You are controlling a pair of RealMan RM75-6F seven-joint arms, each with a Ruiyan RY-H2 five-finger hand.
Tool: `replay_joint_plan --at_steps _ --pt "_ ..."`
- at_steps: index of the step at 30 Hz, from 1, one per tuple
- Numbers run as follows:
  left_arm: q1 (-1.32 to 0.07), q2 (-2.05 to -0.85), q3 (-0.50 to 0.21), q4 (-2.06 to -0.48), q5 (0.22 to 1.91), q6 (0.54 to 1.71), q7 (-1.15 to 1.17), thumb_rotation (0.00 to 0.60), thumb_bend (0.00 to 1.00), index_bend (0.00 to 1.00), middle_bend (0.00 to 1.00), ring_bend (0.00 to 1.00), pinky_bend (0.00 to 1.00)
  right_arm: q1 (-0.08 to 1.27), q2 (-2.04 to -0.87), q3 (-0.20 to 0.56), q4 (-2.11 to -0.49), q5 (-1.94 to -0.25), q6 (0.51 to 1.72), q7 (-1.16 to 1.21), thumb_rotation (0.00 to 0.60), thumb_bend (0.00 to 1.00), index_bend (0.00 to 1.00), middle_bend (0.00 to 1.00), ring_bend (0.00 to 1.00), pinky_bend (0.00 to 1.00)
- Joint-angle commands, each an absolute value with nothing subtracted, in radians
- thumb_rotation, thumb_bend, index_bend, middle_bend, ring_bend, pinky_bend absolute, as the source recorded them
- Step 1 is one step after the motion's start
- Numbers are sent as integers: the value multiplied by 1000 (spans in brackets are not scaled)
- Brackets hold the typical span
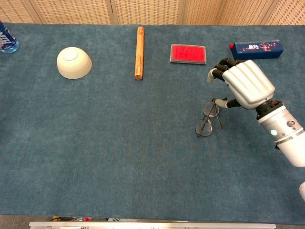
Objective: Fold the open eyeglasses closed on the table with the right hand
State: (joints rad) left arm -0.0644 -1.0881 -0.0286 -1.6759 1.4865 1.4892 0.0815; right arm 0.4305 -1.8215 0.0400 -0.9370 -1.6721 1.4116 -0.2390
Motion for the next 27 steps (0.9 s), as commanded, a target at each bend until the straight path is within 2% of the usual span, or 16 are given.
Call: replay_joint_plan --at_steps 1,10,20,27 --pt "-64 -1088 -29 -1676 1487 1489 81 600 444 420 338 146 319 430 -1825 39 -930 -1668 1407 -241 600 37 456 459 280 474" --pt "-64 -1090 -29 -1675 1487 1490 84 600 444 420 338 146 319 431 -1833 35 -911 -1662 1405 -221 600 37 456 459 280 474" --pt "-64 -1089 -28 -1677 1489 1491 85 600 445 421 339 146 319 430 -1802 18 -1010 -1711 1468 -233 600 38 456 459 280 474" --pt "-63 -1087 -29 -1678 1487 1492 82 600 444 420 339 146 319 432 -1806 14 -1029 -1714 1458 -244 600 38 456 459 280 474"
